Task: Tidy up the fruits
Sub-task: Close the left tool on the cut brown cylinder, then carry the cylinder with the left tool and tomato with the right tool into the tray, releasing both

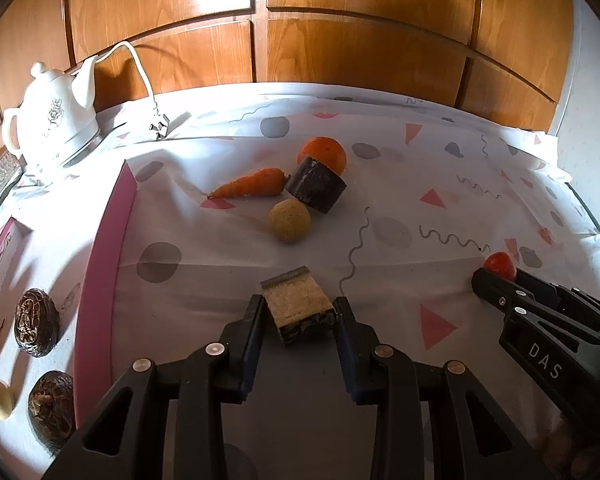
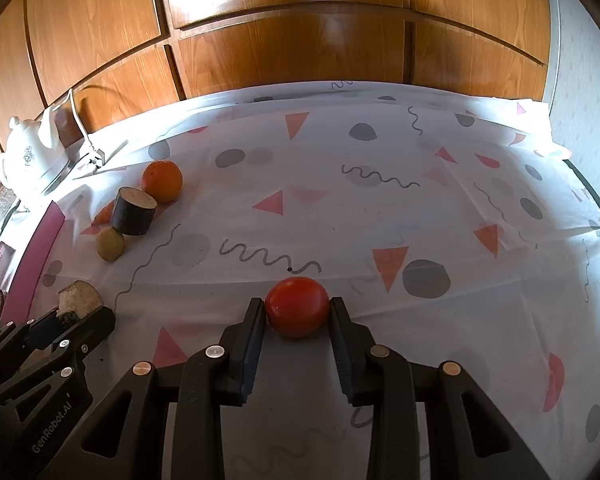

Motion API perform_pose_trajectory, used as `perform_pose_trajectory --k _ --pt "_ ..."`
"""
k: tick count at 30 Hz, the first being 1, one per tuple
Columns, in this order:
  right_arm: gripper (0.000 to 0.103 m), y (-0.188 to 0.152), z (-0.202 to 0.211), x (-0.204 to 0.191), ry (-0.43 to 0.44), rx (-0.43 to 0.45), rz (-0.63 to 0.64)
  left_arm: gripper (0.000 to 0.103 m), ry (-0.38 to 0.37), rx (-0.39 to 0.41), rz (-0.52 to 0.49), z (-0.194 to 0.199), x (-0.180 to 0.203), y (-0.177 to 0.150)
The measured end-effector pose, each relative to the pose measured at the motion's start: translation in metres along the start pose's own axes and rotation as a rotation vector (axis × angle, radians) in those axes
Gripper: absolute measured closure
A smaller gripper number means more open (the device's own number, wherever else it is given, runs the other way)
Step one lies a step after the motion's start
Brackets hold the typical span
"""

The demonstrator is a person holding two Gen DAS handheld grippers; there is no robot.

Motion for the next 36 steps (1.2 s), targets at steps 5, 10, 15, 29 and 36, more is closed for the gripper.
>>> perform_pose_trajectory --k 5,10,15,29,36 --pt "0.069 0.0 0.0 0.0 0.0 0.001 0.0 0.069 -0.002 0.005 -0.002 0.0 0.0 0.0" --pt "0.069 0.0 0.0 0.0 0.004 0.004 -0.002 0.071 -0.005 0.004 0.0 0.002 -0.001 0.0" --pt "0.069 0.0 0.001 0.0 0.008 0.007 -0.003 0.073 -0.014 -0.015 0.017 0.005 -0.005 0.002" --pt "0.073 0.002 0.0 -0.013 -0.028 -0.025 0.065 0.073 -0.01 0.077 0.108 0.07 -0.064 0.014" --pt "0.073 0.008 0.009 -0.069 0.109 -0.014 0.142 0.073 0.042 0.05 0.198 0.072 -0.116 0.005"
Point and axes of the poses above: each gripper's, at about its wrist camera, not at the fingertips, and z roughly against the way its jaws point, x to its right, y to its top, the point moved 6 cm from there along -z, roughly the way its jaws point, and after that the axes turned 15 degrees about y, right-handed, at the moved point
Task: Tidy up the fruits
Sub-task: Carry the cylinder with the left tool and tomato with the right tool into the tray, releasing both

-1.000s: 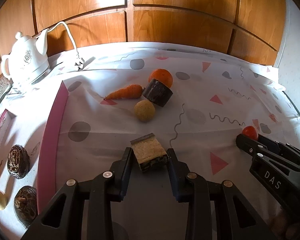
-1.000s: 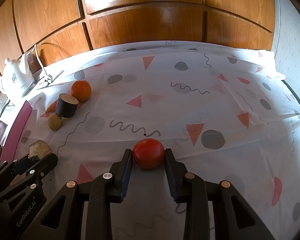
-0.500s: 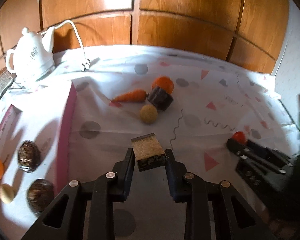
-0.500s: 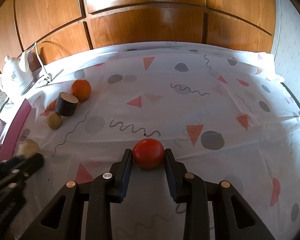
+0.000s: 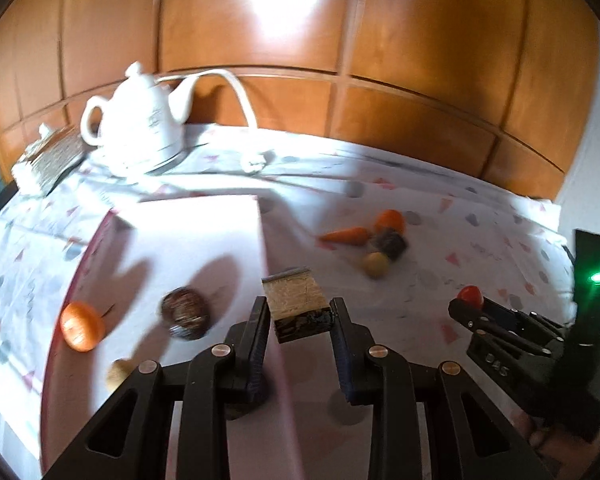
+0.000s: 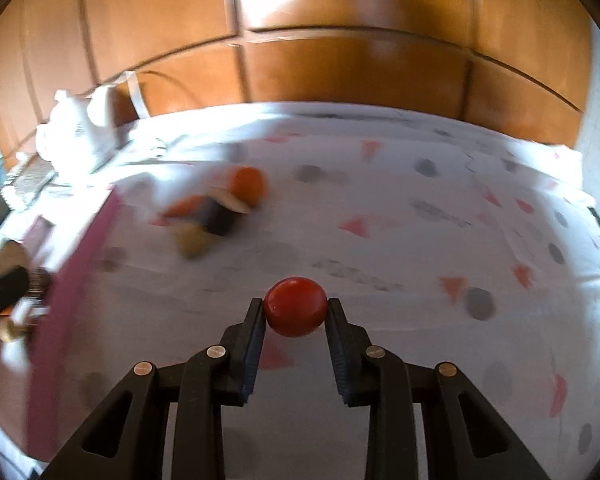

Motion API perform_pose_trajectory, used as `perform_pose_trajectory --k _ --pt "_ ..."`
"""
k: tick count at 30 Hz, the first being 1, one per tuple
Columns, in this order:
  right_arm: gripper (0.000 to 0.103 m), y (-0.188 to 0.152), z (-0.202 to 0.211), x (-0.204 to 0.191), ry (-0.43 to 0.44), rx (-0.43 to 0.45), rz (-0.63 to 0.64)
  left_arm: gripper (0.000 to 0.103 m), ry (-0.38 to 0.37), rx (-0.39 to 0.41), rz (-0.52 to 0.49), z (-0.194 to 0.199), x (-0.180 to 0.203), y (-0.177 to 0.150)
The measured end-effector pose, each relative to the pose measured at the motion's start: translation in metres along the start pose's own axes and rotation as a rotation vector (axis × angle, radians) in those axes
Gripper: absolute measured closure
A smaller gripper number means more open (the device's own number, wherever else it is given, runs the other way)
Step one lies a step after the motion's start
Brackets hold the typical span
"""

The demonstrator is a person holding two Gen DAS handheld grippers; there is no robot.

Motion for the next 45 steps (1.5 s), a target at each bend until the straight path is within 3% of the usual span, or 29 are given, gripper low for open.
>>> perform_pose_trajectory --k 11,15,17,19,22,26,34,45 --pt "0.073 0.003 -0.005 -0.132 0.358 -0.067 0.158 0.072 0.144 0.005 0.148 -0.007 -0.101 -0.01" --pt "0.072 -0.005 -0.015 -0.166 0.434 -0.116 0.196 0.072 0.187 -0.014 0.169 -0.011 -0.119 -0.018" --pt "0.072 -0.008 -0.022 -0.176 0.454 -0.135 0.197 0.065 0.203 -0.018 0.176 -0.011 -0.122 -0.019" --pt "0.072 -0.012 -0.027 -0.186 0.477 -0.162 0.202 0.052 0.231 -0.014 0.182 -0.011 -0.124 -0.019" --pt "0.067 -0.022 -0.025 -0.194 0.51 -0.186 0.207 0.043 0.251 -0.001 0.203 -0.007 -0.128 -0.018" --pt "0.058 -0.029 -0.023 -0.196 0.5 -0.187 0.22 0.042 0.241 -0.006 0.213 -0.006 -0.13 -0.019" --pt "0.058 -0.02 -0.008 -0.175 0.435 -0.097 0.19 0.042 0.225 0.006 0.188 -0.002 -0.117 -0.019" --pt "0.058 -0.014 -0.011 -0.114 0.317 -0.064 0.063 0.041 0.196 0.012 0.132 0.001 -0.096 -0.019"
Point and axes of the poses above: each gripper's, at about its wrist camera, not at the fingertips, and z roughly against the way its jaws point, x to its right, y to its top, the point moved 6 cm from there along -z, roughly the way its jaws point, and after that the axes turned 15 degrees about y, right-handed, at the moved point
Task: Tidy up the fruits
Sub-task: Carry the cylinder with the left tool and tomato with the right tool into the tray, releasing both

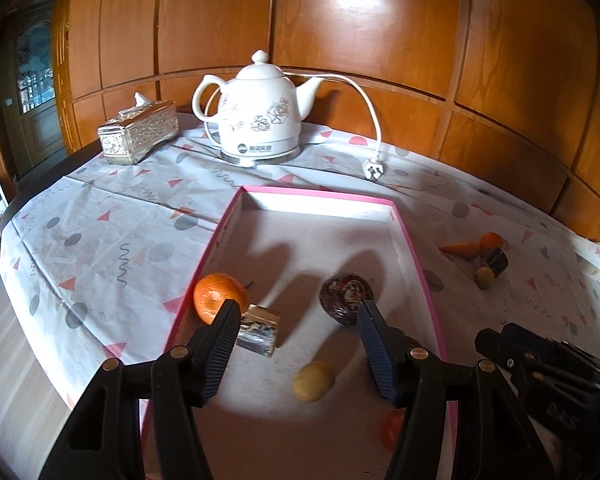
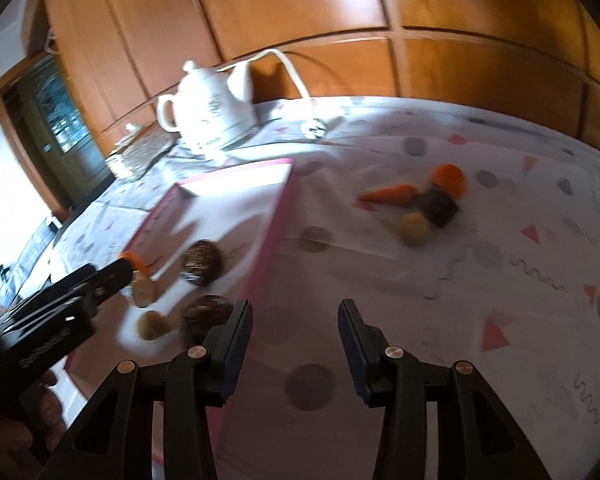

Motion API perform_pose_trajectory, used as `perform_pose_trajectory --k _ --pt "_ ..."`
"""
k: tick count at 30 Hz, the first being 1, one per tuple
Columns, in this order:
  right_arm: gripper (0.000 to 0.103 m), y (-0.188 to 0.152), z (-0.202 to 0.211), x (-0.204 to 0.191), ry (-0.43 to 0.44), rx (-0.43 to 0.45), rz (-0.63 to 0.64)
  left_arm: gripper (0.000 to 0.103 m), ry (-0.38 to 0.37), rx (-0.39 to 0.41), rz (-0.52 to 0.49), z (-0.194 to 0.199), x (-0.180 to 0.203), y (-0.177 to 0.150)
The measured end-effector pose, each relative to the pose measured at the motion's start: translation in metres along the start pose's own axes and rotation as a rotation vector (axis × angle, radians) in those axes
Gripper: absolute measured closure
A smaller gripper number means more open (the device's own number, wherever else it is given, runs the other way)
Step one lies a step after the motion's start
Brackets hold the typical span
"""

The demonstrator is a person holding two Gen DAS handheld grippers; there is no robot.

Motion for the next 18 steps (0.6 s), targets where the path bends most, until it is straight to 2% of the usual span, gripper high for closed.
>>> perform_pose_trajectory --k 12,18 --pt "0.058 0.001 0.015 0.07 -0.141 0.038 -0.11 0.039 -0.104 0.029 -0.098 0.017 0.045 0.003" --pt "0.058 0.01 0.012 0.086 -0.151 0.044 -0.133 0.039 -0.128 0.031 -0.131 0.02 0.064 0.005"
Point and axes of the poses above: each gripper's, at about its wrist camera, not at the fingertips, and z roughly against the way its jaws point, x to its right, y to its top, the point moved 6 cm from there along -z, roughly the way its jaws point, and after that the axes turned 15 degrees about y, right-handed, at the moved point
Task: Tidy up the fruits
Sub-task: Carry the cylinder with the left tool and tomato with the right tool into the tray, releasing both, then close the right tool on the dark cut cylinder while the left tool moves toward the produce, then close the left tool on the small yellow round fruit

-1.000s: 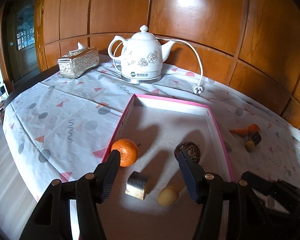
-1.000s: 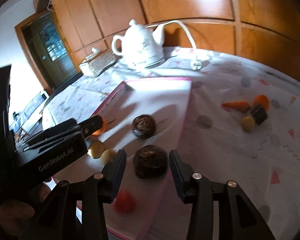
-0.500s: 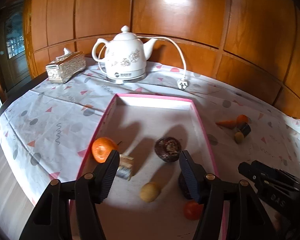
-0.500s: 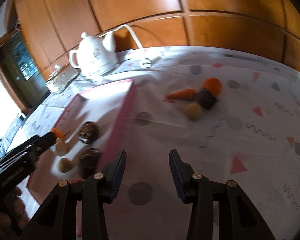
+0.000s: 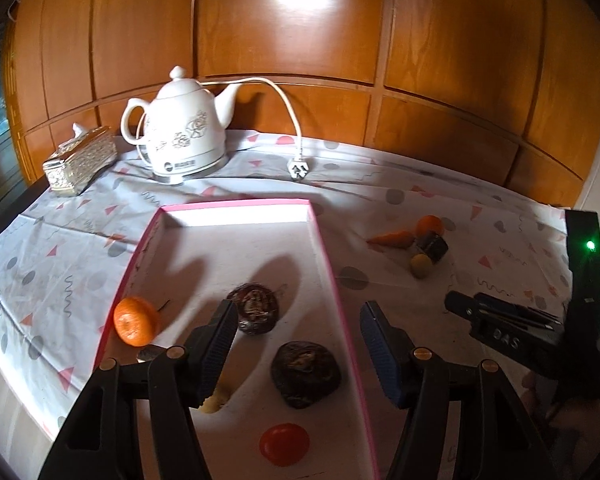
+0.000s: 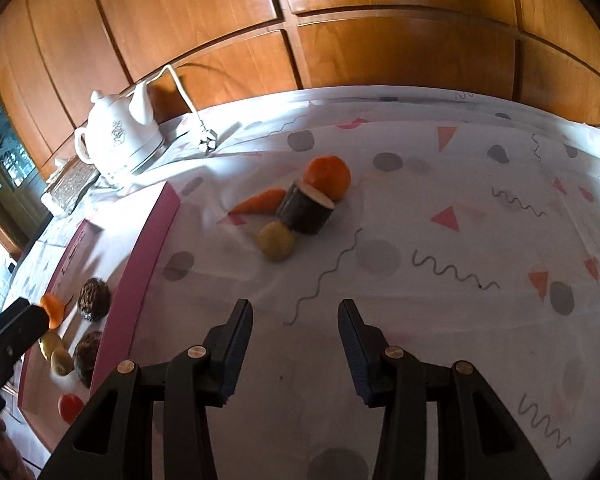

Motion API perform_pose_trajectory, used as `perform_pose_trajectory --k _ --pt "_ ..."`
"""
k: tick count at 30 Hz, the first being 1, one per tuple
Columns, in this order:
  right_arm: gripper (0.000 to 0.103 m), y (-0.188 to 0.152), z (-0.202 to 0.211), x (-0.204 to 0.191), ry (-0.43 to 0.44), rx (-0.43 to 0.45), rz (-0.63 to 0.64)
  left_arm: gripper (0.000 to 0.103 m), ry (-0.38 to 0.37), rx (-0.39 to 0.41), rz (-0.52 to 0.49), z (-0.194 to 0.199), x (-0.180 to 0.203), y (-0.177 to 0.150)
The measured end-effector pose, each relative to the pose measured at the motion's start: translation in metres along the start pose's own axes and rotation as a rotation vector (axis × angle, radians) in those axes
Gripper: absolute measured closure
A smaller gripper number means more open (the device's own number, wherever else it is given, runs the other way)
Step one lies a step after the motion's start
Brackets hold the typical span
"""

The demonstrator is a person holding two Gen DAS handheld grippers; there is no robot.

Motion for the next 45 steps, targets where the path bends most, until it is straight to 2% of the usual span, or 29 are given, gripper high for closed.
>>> perform_pose_trajectory --k 13,19,25,28,34,41,45 --pt "0.058 0.041 -0.024 0.016 0.035 0.045 -0.105 0.039 -0.022 -0.006 -0.018 -0.005 0.014 0.002" --pt "0.058 0.054 -0.042 0.03 0.032 0.037 -0.168 0.039 -0.033 -0.019 -0.014 -0.012 0.019 0.005" --pt "0.057 0.06 -0.058 0.03 0.048 0.022 -0.178 0.039 -0.042 -0.026 -0.012 -0.017 0.023 0.009" --pt "0.062 0.06 -0.06 0.032 0.064 0.027 -0.179 0.039 -0.046 -0.031 -0.009 -0.019 0.025 0.011" --pt "0.063 0.055 -0.044 0.04 0.015 0.051 -0.158 0.039 -0.064 -0.061 -0.014 -0.024 0.036 0.014" --pt "0.063 0.041 -0.015 0.067 -0.094 0.057 -0.152 0.039 -0.109 -0.102 -0.043 -0.029 0.061 0.016" --pt "0.063 0.033 -0.001 0.074 -0.169 0.056 -0.097 0.04 -0.134 -0.167 -0.02 -0.042 0.073 0.02"
Point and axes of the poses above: each gripper's, at about its wrist camera, not at the fingertips, and z roughly against the way its jaws point, x to its right, y to its top, the point moved 6 cm from there along -z, roughly the way its jaws point, and after that the axes turned 15 degrees about y, right-handed, at the moved point
